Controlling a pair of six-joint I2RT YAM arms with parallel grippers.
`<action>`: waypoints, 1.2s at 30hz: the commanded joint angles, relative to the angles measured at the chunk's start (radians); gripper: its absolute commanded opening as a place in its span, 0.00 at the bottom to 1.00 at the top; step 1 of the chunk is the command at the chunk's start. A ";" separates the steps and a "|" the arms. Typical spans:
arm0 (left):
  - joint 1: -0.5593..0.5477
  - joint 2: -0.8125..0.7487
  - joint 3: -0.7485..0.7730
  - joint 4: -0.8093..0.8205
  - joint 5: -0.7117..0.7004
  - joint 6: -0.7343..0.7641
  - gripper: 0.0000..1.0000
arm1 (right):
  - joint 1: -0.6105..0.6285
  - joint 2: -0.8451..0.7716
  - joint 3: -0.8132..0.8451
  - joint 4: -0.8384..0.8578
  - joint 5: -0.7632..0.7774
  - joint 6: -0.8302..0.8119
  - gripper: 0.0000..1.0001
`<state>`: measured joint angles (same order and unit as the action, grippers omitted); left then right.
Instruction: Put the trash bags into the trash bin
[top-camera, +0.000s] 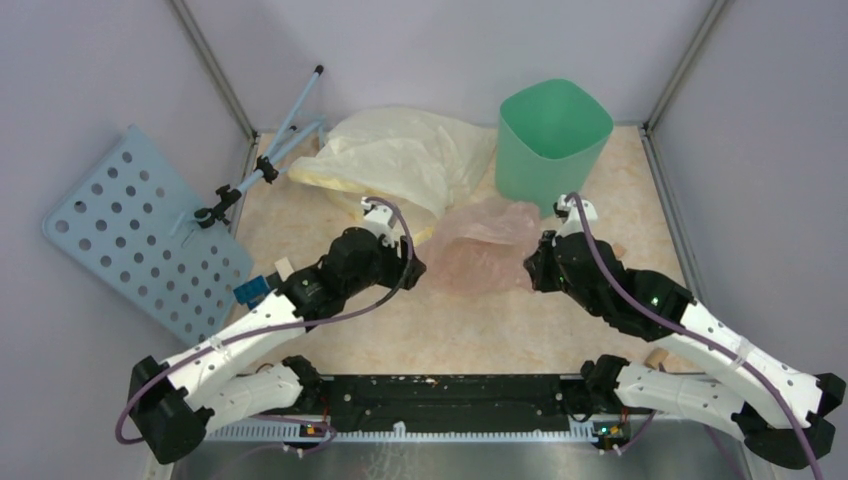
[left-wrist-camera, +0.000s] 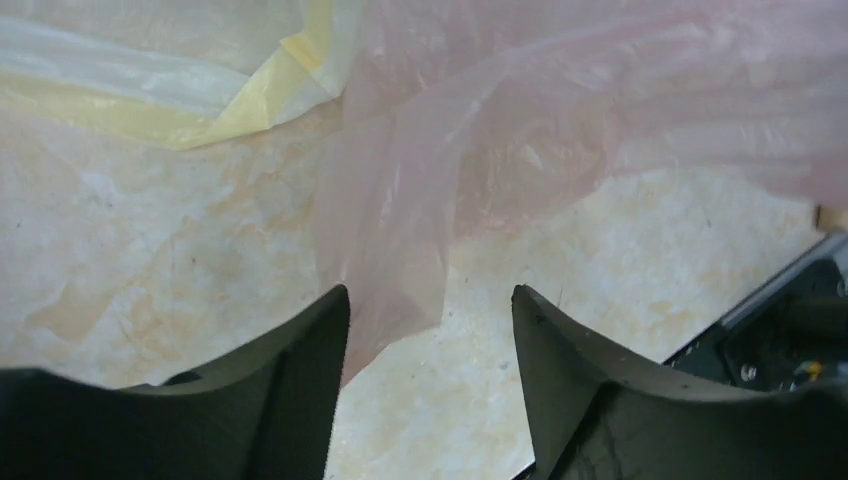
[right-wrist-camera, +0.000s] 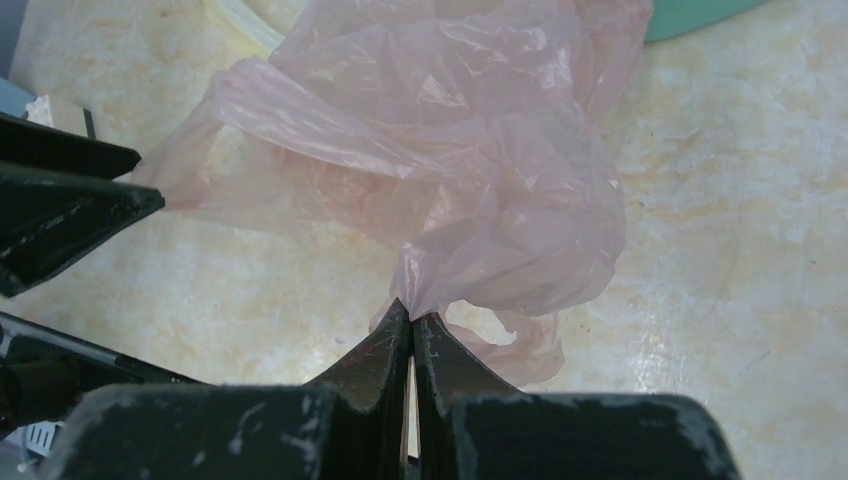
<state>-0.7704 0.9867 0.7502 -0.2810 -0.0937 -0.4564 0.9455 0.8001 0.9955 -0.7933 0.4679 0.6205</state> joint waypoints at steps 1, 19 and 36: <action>0.000 -0.085 0.001 0.031 0.132 0.029 0.84 | -0.008 -0.009 0.001 0.041 0.030 0.017 0.00; 0.000 -0.407 -0.334 0.138 0.014 -0.035 0.99 | -0.008 0.039 0.026 0.074 -0.026 -0.020 0.00; 0.118 -0.154 -0.315 0.375 0.052 0.050 0.99 | -0.008 0.058 0.043 0.057 -0.061 -0.025 0.00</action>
<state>-0.6914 0.7929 0.4164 -0.0273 -0.0898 -0.4274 0.9455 0.8642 1.0153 -0.7494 0.4194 0.6018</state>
